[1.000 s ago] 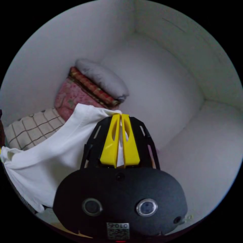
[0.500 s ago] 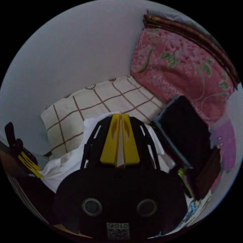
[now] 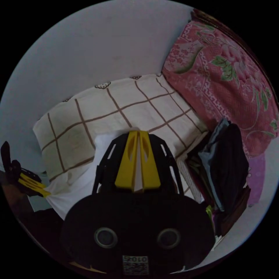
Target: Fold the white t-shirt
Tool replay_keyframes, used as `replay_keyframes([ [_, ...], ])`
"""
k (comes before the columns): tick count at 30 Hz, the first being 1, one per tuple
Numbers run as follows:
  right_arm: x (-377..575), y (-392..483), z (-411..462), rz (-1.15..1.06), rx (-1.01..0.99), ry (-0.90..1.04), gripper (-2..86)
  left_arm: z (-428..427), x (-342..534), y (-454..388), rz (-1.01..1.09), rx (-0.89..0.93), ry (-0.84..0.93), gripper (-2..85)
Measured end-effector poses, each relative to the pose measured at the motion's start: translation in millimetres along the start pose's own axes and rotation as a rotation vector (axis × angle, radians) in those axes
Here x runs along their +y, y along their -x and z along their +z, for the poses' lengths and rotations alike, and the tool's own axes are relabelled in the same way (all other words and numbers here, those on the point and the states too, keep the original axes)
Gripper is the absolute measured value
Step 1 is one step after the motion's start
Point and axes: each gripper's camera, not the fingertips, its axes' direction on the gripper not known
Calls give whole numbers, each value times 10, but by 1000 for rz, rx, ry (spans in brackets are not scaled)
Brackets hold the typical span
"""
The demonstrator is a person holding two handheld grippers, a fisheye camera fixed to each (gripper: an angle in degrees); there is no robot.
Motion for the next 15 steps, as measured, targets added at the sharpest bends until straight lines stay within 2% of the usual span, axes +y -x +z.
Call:
replay_keyframes([
  [4,25,-418,243,-18,-27,55,50,426,119,288,-105,-56,40,11],
  [7,281,-787,184,-31,-39,-4,93,701,227,462,-146,-88,69,33],
  [10,822,-1266,-68,-1,-51,-123,113,798,376,579,-156,-125,40,53],
  [15,2453,-2207,-520,181,-51,-214,109,891,758,698,-177,-182,15,72],
])
